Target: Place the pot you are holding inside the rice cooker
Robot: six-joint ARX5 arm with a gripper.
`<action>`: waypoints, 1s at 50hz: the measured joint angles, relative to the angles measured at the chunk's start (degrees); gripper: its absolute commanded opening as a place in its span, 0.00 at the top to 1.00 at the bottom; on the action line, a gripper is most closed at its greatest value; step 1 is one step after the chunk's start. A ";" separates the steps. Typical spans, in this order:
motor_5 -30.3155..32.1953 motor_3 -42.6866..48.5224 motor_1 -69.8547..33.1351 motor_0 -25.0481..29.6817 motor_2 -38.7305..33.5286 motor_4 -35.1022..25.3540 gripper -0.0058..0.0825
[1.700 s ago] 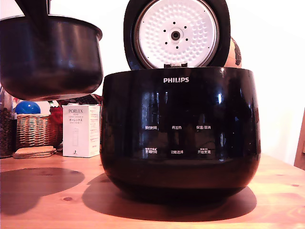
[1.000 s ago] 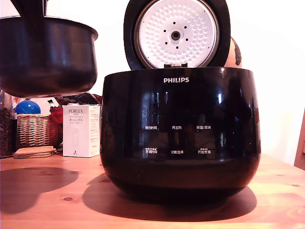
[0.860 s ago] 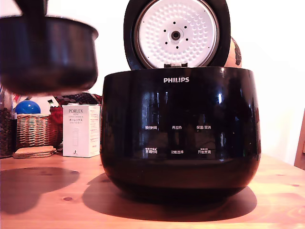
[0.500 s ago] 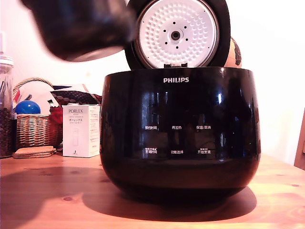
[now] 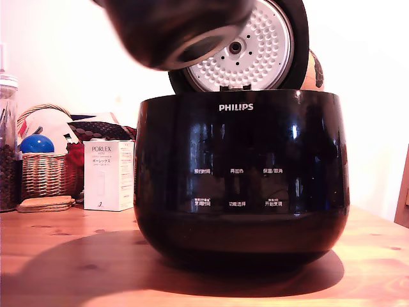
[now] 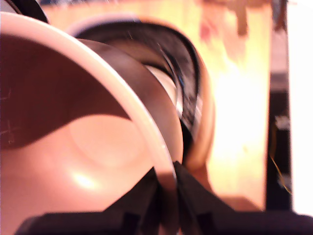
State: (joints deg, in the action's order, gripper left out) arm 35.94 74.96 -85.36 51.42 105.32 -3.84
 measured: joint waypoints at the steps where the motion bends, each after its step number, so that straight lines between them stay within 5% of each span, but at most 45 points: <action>1: 0.00 -0.28 -0.26 0.09 0.02 -0.22 0.96; 29: 5.44 -4.17 -8.17 0.68 0.04 -2.64 0.96; 43: 14.49 -3.91 -11.74 0.72 0.04 -2.51 0.96; 50: 23.82 -4.46 -13.79 0.70 0.04 -0.81 0.96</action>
State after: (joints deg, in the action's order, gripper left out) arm 59.77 70.50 -99.15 52.12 105.36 -4.64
